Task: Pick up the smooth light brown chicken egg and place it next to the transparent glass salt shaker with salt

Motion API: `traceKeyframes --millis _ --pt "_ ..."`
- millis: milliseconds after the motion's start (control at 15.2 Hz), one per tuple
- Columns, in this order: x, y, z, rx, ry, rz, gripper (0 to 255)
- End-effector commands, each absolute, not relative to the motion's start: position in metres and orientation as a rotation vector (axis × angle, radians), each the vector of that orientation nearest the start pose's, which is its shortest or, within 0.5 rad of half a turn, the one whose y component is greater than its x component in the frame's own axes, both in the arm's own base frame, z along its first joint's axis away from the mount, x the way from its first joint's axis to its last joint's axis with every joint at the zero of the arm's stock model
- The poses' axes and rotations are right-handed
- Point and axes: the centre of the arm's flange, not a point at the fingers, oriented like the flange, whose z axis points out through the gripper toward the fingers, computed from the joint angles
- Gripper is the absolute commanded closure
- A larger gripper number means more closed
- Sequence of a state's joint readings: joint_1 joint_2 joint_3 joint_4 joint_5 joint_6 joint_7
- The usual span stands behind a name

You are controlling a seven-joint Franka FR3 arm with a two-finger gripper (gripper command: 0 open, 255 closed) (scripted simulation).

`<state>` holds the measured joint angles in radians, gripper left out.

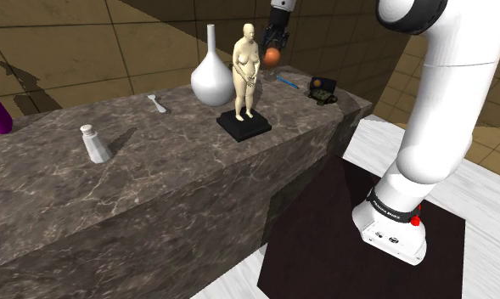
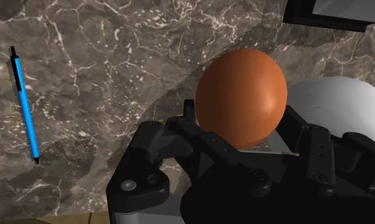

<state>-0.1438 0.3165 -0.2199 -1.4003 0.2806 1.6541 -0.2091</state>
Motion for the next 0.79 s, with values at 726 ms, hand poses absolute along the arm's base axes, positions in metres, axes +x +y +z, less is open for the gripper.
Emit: traceKeyframes --millis 726 --pt "0.624 -0.081 0.55 -2.912 0.258 -0.009 255"
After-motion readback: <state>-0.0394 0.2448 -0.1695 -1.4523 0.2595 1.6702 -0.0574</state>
